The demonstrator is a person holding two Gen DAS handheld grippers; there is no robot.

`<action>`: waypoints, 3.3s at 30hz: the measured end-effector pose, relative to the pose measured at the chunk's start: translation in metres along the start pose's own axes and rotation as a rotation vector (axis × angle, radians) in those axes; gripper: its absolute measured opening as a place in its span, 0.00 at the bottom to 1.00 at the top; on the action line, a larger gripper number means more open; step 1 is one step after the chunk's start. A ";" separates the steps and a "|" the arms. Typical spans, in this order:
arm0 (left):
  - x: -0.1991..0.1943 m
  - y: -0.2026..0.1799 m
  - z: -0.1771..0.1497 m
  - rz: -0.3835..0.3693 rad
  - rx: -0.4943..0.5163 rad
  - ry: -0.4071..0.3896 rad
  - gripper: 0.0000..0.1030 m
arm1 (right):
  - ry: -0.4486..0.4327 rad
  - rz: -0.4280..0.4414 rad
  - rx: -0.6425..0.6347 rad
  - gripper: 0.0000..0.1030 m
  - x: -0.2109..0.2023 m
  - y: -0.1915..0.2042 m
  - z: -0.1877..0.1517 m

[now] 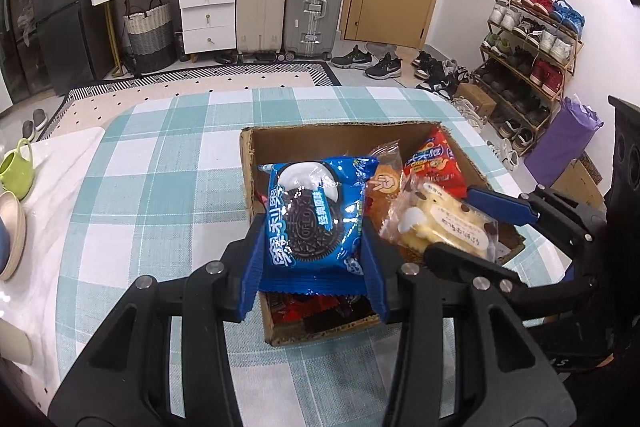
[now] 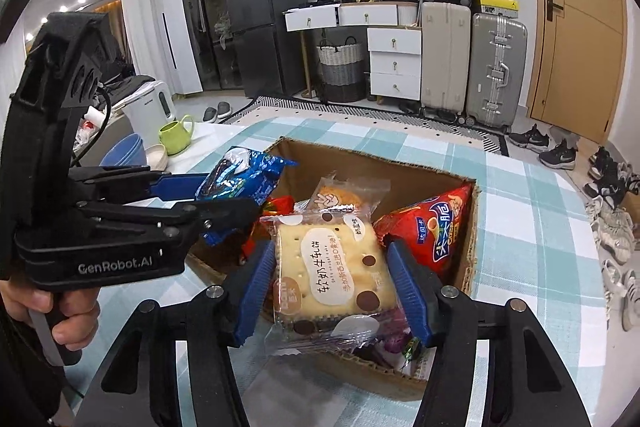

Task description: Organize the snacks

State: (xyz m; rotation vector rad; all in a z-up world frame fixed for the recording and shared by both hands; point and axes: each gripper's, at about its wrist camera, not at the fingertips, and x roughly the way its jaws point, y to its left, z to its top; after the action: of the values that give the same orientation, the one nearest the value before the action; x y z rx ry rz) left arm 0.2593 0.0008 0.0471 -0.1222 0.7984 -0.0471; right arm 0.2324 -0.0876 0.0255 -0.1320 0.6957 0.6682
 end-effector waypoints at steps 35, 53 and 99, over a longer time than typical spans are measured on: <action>0.009 -0.006 -0.012 -0.030 0.006 -0.009 0.76 | -0.108 -0.048 0.005 0.99 -0.051 -0.013 -0.020; -0.060 0.011 -0.076 0.030 -0.038 -0.208 0.99 | -0.210 -0.018 0.086 0.99 -0.087 -0.005 -0.067; -0.036 0.020 -0.132 0.074 -0.027 -0.373 0.99 | -0.363 -0.100 -0.035 1.00 -0.078 0.019 -0.106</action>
State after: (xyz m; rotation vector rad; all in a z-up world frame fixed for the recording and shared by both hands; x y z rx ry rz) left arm 0.1397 0.0120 -0.0214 -0.1221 0.4309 0.0558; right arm 0.1177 -0.1480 -0.0049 -0.0734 0.3262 0.5888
